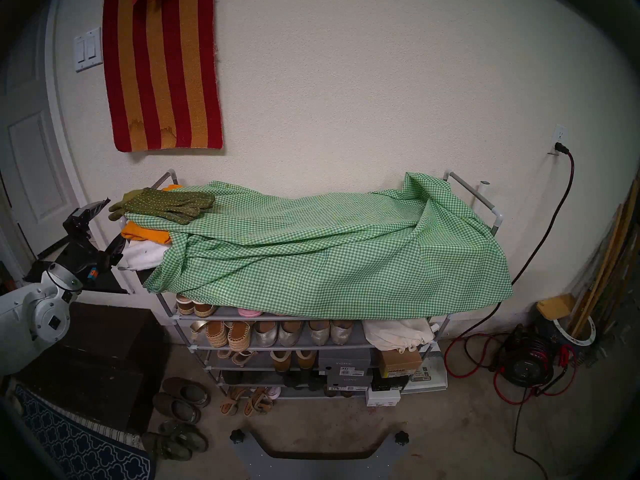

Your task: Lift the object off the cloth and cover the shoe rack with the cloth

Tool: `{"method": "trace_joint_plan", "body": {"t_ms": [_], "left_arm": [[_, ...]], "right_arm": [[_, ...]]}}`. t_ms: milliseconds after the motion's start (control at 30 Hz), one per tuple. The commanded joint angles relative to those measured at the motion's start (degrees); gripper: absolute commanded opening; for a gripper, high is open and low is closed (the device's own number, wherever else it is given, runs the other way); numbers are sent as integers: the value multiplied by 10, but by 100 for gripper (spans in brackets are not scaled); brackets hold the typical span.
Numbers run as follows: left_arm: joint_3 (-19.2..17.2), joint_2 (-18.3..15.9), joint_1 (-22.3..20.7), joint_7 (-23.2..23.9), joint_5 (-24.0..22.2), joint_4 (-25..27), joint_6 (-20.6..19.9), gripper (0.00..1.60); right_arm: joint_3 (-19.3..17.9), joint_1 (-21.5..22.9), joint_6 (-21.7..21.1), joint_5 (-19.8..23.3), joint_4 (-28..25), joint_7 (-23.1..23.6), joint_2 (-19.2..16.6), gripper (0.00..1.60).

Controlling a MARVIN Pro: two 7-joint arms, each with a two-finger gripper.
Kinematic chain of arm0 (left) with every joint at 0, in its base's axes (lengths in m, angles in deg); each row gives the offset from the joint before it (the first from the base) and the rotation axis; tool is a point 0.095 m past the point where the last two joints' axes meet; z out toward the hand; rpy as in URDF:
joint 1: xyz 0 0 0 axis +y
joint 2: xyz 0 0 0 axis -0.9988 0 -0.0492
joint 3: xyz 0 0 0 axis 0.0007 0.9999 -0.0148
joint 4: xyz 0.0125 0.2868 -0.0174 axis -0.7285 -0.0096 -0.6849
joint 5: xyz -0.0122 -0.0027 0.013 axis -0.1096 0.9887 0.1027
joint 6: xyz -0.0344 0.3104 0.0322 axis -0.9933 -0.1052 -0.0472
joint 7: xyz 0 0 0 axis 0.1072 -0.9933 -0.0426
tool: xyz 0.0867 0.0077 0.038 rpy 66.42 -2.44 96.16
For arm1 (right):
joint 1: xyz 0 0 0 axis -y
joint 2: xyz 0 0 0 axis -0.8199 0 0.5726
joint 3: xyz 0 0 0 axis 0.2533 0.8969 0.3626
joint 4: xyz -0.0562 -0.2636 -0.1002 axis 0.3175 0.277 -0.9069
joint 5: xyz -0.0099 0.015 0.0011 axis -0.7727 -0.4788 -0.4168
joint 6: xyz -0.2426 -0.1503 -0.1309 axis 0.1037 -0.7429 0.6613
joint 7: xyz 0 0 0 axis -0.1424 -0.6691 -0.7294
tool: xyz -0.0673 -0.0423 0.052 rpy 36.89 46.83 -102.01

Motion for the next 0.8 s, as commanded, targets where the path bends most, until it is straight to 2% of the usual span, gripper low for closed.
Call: {"method": "trace_joint_plan", "body": {"t_ms": [0,267,533,633,767], "left_arm": [[0,-25,-34,5,-20,-12,2,160],[15,-33,-56,42,-51,-3,18,160],[45,-38,-98,113,-104,-14,40,160],[62,-40,-121,114,-86,-11,11,160],[69,-41,-139,114,-85,-6,2,160]], "right_arm": [[0,0,0,-1,0,0,-1,160],[0,0,0,-1,0,0,-1,160],[0,0,0,-1,0,0,-1,160],[0,0,0,-1,0,0,-1,160],[0,0,0,-1,0,0,-1,160]]}}
